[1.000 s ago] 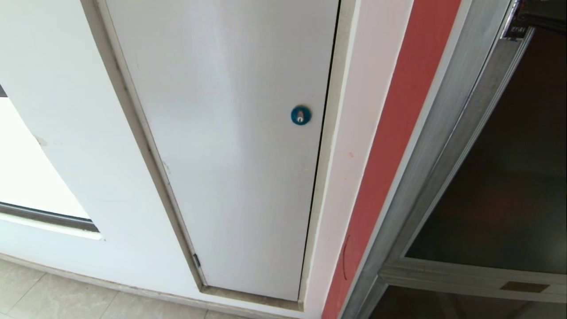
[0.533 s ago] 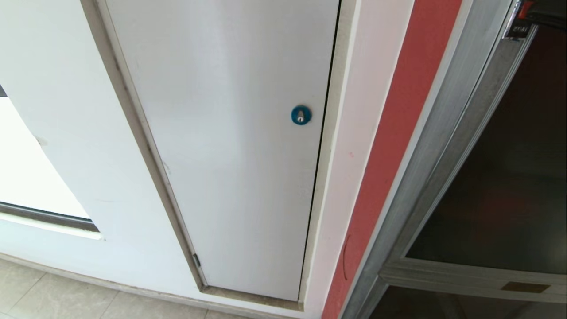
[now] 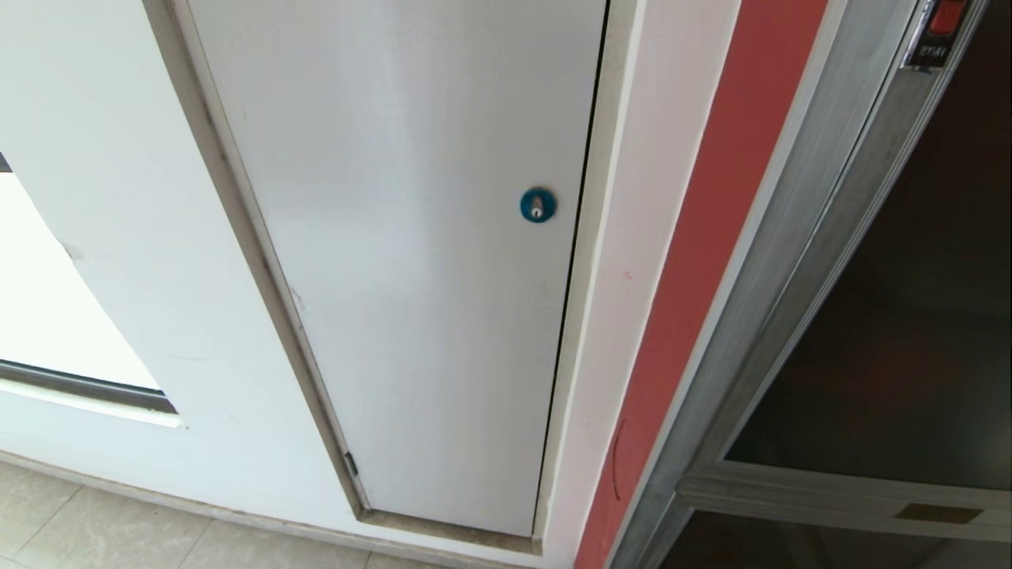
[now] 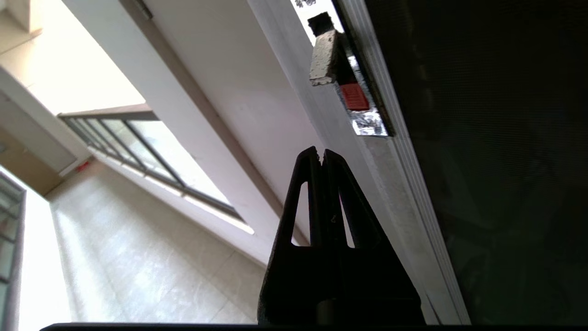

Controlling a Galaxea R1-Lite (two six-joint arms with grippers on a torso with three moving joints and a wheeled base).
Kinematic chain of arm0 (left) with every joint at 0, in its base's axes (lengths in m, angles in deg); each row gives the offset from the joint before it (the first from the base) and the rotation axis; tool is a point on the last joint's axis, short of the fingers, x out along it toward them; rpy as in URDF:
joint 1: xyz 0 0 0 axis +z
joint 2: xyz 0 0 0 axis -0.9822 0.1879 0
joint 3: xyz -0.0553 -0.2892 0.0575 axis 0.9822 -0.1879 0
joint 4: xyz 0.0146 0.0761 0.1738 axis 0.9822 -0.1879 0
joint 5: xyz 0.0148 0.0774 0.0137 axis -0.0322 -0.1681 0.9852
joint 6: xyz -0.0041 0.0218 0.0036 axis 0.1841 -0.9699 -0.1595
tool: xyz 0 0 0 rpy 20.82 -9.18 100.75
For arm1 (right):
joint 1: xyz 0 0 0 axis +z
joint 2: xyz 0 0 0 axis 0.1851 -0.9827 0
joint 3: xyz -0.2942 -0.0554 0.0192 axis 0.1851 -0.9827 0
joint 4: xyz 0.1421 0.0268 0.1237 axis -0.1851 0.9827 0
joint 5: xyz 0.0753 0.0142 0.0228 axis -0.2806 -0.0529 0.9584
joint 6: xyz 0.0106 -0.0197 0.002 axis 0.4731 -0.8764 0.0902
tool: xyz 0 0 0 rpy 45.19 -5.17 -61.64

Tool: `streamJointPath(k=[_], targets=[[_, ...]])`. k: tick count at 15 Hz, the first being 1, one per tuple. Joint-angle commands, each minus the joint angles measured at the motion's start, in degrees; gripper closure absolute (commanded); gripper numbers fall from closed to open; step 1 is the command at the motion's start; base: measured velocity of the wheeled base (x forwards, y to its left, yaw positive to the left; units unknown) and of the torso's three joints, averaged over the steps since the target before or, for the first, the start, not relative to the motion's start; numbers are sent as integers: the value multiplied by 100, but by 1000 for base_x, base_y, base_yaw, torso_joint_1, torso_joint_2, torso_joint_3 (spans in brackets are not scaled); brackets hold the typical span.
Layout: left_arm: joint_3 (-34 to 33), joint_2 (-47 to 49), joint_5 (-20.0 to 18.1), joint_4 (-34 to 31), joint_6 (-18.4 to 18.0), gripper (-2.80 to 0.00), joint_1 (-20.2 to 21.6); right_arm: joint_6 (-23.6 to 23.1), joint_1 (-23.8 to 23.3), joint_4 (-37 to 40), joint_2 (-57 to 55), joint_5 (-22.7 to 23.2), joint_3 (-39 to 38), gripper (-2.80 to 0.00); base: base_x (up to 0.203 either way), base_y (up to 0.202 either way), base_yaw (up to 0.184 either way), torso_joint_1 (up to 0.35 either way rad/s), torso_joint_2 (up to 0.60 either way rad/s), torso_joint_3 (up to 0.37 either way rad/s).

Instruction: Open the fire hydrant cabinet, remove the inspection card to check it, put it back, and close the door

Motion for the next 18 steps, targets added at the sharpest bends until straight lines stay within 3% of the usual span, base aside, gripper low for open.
streamJointPath(k=[1, 4, 7, 10, 15, 18], targets=[[0, 7, -6, 2, 3, 0, 2, 5, 71, 0, 458, -268, -184, 0, 0, 0, 0, 0, 0, 0], [0, 7, 2, 2, 3, 0, 2, -79, 88, -23, 601, -283, -480, 0, 0, 0, 0, 0, 0, 0], [0, 7, -6, 2, 3, 0, 2, -854, 232, -282, 835, -302, -1082, 0, 0, 0, 0, 0, 0, 0], [0, 7, -6, 2, 3, 0, 2, -1450, 287, -1109, 851, -620, -1762, 0, 0, 0, 0, 0, 0, 0], [0, 7, -7, 2, 3, 0, 2, -2007, 308, -1716, 778, -737, -2118, 0, 0, 0, 0, 0, 0, 0], [0, 7, 2, 2, 3, 0, 2, -2315, 321, -2055, 783, -1118, -2388, 0, 0, 0, 0, 0, 0, 0]])
